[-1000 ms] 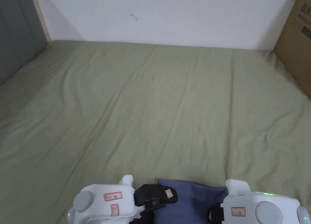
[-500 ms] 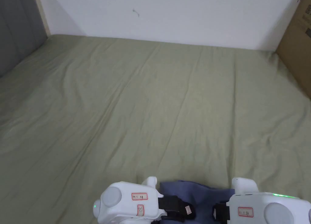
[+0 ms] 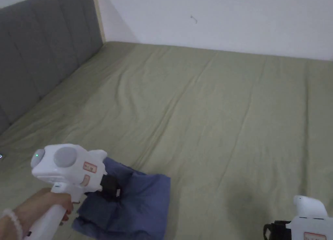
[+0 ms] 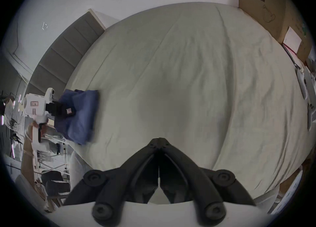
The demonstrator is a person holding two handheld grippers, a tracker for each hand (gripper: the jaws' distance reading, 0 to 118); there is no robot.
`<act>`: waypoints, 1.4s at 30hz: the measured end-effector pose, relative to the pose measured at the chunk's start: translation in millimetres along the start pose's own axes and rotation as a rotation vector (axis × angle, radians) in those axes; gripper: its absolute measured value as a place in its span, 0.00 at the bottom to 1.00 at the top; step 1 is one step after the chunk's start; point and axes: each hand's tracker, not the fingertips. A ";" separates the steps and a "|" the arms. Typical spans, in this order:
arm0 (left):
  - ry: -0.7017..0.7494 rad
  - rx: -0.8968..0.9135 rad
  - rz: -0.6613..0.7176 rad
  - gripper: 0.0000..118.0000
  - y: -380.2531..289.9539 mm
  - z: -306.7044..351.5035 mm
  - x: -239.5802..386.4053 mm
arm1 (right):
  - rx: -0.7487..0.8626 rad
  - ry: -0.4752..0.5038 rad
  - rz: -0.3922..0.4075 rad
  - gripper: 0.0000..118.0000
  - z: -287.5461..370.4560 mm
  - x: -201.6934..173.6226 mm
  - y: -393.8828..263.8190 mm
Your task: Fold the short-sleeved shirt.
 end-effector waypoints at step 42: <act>0.231 0.580 -0.150 0.00 -63.2 121.4 229.1 | 0.334 -0.042 0.060 0.00 80.8 1.8 13.2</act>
